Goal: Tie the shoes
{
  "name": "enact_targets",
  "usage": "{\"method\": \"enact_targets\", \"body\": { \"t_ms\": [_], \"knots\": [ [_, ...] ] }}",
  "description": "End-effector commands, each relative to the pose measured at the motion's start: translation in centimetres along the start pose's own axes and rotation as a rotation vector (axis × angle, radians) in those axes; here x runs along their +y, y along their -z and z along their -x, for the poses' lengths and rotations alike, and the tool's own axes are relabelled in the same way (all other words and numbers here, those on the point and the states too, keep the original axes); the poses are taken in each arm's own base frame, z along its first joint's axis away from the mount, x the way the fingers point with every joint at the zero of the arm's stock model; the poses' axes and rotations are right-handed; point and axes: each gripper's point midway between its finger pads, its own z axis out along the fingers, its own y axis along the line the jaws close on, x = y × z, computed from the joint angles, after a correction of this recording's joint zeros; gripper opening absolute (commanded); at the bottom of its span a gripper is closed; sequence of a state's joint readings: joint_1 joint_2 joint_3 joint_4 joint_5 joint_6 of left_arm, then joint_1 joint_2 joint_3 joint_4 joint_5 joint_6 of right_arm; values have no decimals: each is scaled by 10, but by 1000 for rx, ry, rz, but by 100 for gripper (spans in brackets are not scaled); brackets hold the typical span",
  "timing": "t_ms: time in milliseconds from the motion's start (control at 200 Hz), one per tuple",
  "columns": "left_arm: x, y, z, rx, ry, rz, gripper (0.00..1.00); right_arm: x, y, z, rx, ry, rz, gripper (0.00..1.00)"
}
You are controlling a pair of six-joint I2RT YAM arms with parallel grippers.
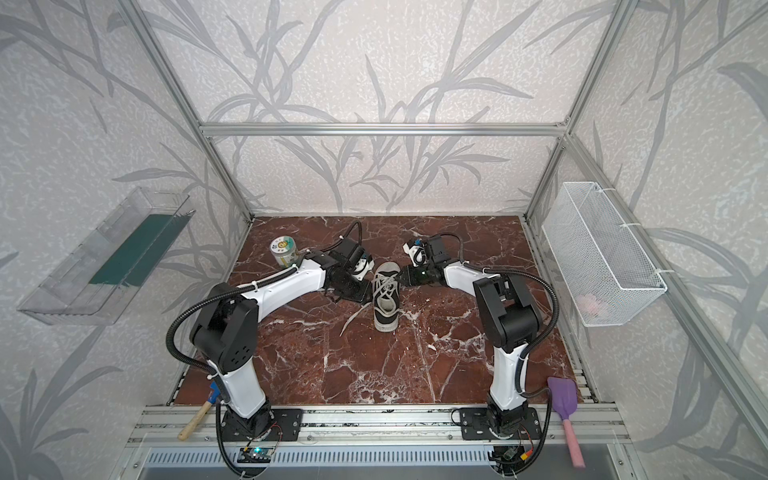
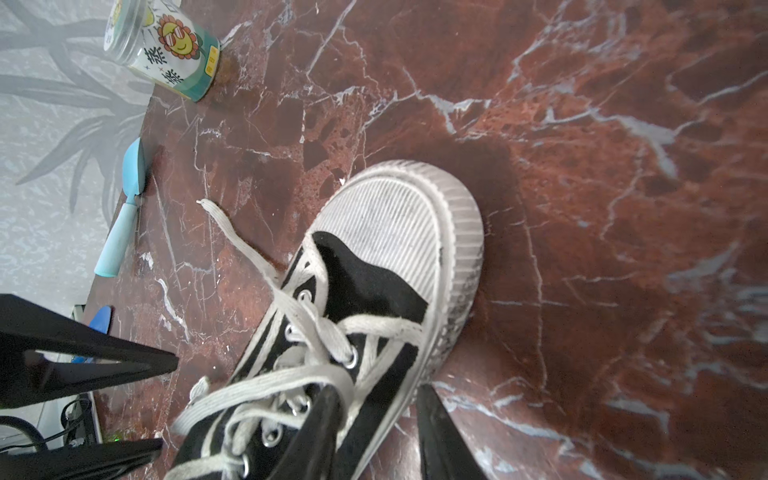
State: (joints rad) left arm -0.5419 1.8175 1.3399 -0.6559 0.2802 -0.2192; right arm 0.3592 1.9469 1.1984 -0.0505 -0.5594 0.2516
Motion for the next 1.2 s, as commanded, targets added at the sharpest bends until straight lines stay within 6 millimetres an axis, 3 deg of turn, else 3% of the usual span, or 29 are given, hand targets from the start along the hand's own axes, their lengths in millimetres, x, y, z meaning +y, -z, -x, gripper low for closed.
{"method": "enact_targets", "body": {
  "t_ms": [0,315,665,965,1090,1195],
  "knots": [
    [0,21,14,-46,-23,12,46,8,14,20,-48,-36,24,35],
    [5,28,20,-57,-35,18,46,9,19,30,-118,-187,194,40],
    [13,31,32,-80,-104,16,46,0,27,31,-133,-245,184,40],
    [19,21,44,-66,-363,-48,45,2,38,26,-129,-272,193,40],
    [8,20,40,-65,-501,-200,44,6,45,14,-119,-282,192,40],
    [13,13,41,-39,-556,-225,42,11,54,5,-120,-282,191,40]
  ]
}}
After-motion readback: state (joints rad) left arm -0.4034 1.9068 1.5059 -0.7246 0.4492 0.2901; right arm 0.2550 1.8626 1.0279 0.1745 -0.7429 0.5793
